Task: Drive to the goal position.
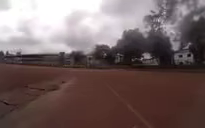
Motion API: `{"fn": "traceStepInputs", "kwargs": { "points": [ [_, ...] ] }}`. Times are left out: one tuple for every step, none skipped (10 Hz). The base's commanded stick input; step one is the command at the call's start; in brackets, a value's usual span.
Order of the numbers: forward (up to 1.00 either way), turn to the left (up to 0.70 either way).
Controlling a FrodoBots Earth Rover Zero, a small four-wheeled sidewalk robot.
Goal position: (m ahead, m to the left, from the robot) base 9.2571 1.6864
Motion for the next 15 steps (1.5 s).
{"fn": "traceStepInputs", "kwargs": {
  "points": [
    [1.0,0.0],
    [1.0,0.0],
    [1.0,0.0],
    [1.0,0.0],
    [1.0,0.0],
    [1.0,0.0],
    [1.0,0.0],
    [1.0,0.0],
    [1.0,0.0],
    [1.0,0.0],
    [1.0,0.0],
    [1.0,0.0],
    [1.0,0.0],
    [1.0,0.0],
    [1.0,0.0]
  ]
}}
